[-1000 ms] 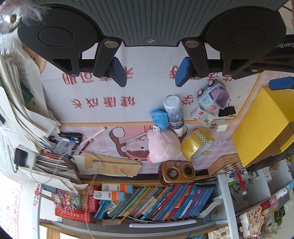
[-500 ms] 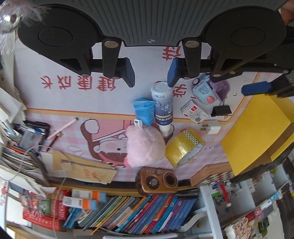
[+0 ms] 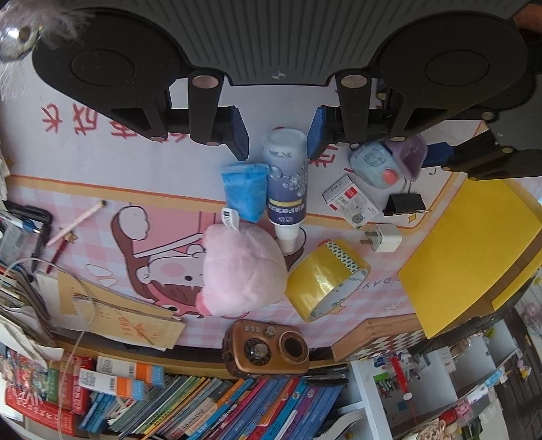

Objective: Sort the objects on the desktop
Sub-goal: 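Grasp the purple toy car with the left gripper while the right grasps the white spray bottle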

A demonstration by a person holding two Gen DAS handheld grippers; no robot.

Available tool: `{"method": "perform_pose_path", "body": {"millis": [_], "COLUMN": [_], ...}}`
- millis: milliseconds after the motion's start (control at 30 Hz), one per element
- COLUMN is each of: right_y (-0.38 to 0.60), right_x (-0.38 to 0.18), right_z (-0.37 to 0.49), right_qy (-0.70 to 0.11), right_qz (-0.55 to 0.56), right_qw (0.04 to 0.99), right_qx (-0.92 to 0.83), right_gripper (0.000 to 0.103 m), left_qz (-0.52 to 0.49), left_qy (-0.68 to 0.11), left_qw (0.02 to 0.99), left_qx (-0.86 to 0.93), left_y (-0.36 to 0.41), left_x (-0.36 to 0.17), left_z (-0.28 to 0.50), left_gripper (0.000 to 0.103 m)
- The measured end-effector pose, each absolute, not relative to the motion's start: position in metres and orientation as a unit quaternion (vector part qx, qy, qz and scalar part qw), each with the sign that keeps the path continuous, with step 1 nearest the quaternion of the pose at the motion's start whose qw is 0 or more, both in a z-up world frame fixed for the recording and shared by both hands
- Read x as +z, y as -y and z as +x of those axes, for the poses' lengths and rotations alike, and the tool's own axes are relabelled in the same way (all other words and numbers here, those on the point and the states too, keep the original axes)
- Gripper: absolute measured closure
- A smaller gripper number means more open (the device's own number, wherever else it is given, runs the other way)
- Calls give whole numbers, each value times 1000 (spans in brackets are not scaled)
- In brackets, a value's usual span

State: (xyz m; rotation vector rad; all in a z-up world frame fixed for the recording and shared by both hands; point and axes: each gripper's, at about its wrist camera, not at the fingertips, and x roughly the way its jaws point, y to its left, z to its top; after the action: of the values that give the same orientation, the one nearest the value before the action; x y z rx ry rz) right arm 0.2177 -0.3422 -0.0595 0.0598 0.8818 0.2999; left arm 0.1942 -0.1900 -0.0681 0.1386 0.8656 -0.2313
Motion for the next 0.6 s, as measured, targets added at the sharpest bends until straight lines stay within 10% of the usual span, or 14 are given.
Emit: {"method": "perform_pose_path", "body": {"millis": [600], "right_y": [304], "right_x": [-77], "right_z": [248], "right_qy": [-426], "right_qz": [-63], "right_qw": [886], "right_qx": [175], "right_gripper": [66], "left_qz": [54], "left_qy": [-432], "left_qw": [896], "left_qx": [-90], "left_y": [176], "left_x": [-70], "left_z": [189], "left_gripper": [64]}}
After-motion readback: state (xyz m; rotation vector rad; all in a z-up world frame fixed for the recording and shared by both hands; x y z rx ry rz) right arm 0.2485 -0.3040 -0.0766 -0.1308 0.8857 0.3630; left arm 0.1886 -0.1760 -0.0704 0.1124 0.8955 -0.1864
